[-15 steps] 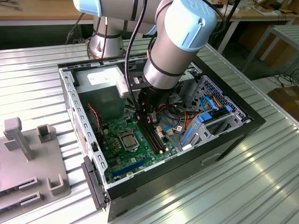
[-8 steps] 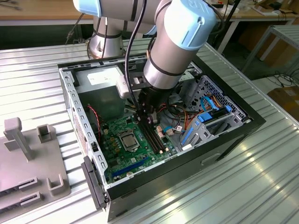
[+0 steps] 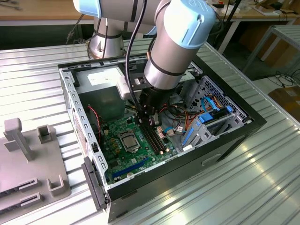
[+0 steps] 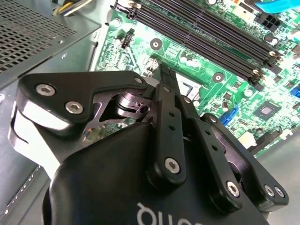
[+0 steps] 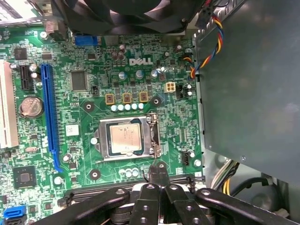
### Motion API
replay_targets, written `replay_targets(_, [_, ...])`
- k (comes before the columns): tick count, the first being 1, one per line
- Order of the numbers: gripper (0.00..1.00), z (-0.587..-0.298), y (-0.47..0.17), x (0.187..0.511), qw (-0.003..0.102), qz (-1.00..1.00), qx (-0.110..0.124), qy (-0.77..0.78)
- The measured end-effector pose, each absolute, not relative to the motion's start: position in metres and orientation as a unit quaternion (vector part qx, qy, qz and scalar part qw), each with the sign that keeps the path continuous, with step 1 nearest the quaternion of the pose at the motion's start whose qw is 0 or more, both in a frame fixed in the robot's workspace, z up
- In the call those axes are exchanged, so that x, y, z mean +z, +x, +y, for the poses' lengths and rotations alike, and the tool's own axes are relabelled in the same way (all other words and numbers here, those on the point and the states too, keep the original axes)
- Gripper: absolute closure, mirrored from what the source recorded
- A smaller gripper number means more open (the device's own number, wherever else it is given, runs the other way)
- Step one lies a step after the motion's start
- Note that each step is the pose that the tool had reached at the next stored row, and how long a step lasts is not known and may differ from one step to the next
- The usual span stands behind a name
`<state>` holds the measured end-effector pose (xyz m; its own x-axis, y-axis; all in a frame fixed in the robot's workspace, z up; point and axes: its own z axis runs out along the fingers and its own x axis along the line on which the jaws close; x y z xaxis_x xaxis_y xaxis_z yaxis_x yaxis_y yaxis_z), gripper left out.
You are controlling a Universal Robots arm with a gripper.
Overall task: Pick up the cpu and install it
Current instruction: 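Install the first cpu locking lever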
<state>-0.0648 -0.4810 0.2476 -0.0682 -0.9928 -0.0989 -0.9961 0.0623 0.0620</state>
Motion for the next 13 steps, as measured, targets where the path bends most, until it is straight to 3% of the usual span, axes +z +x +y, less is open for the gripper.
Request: replay_targets(13, [0.89, -0.4821, -0.0648, 0.2426, 0.013, 0.728, 0.055, -0.684])
